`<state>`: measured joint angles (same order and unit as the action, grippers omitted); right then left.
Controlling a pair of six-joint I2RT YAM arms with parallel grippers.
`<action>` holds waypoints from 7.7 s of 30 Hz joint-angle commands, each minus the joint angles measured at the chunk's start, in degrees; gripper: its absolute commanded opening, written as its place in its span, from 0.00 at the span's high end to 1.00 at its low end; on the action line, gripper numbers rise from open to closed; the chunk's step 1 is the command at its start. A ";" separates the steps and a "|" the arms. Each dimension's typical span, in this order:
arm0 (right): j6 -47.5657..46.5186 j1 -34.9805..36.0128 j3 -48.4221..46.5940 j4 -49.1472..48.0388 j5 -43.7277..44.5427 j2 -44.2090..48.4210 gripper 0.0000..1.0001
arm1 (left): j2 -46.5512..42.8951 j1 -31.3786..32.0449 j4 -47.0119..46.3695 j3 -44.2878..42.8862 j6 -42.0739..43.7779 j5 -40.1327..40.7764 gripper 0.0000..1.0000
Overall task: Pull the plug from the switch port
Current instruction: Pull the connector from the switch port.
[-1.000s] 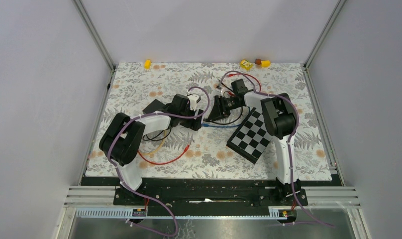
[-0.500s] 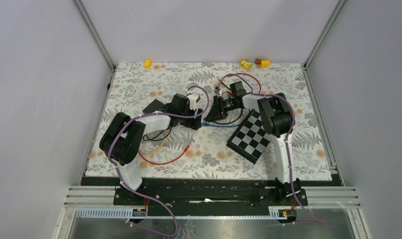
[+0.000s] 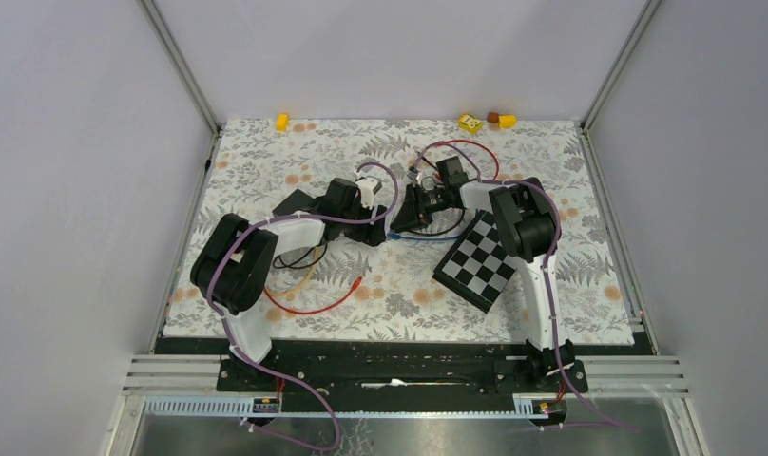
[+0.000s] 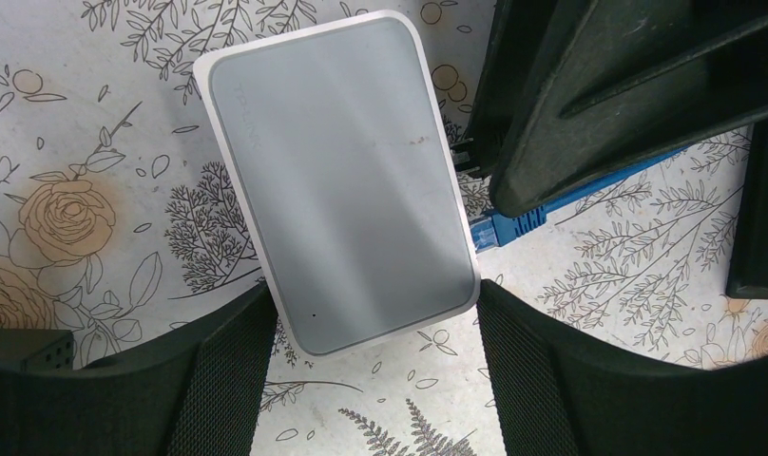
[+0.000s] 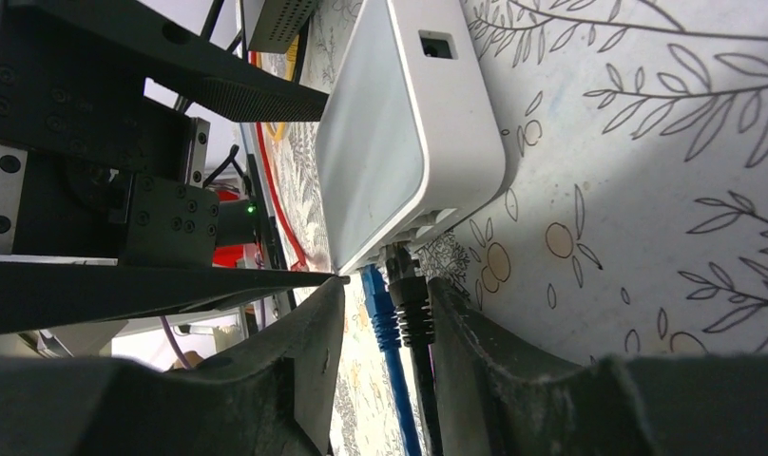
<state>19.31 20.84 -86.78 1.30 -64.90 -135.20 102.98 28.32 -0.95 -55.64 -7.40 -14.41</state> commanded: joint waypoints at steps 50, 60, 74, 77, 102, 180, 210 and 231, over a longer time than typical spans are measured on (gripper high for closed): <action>2.17 2.19 0.56 -2.71 1.19 -0.97 1.00 | -0.20 -0.03 3.54 -0.68 2.80 -2.64 0.11; 1.34 2.19 1.00 -2.52 1.11 0.01 1.00 | 3.97 -0.01 5.19 -4.41 -0.25 -4.07 0.11; 1.35 2.15 1.00 -2.52 1.01 -0.95 1.00 | 5.92 -0.02 4.47 -6.01 -1.56 -1.42 0.16; 1.39 2.11 1.00 -2.49 0.88 -1.12 1.00 | 6.59 -0.01 4.33 -6.44 -1.95 -1.41 0.17; 12.56 4.78 7.30 -16.89 -0.07 2.85 1.00 | 4.41 -0.01 1.39 -1.80 -4.12 -1.90 0.44; -2.01 1.84 -3.91 5.32 -2.58 -0.68 0.99 | 0.89 -0.90 -0.39 0.59 -7.63 -3.38 1.00; 11.28 4.32 6.22 -12.88 -0.17 3.51 1.00 | -0.42 -1.11 -2.70 2.07 -8.05 -1.27 1.00; -4.77 3.65 -0.88 6.28 2.91 3.23 1.00 | -0.82 -1.84 -3.32 2.73 -7.13 -1.17 1.00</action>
<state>15.25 23.79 -87.59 7.33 -62.06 -134.19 103.11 26.55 -5.72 -54.57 -14.20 -15.14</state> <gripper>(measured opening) 0.221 0.717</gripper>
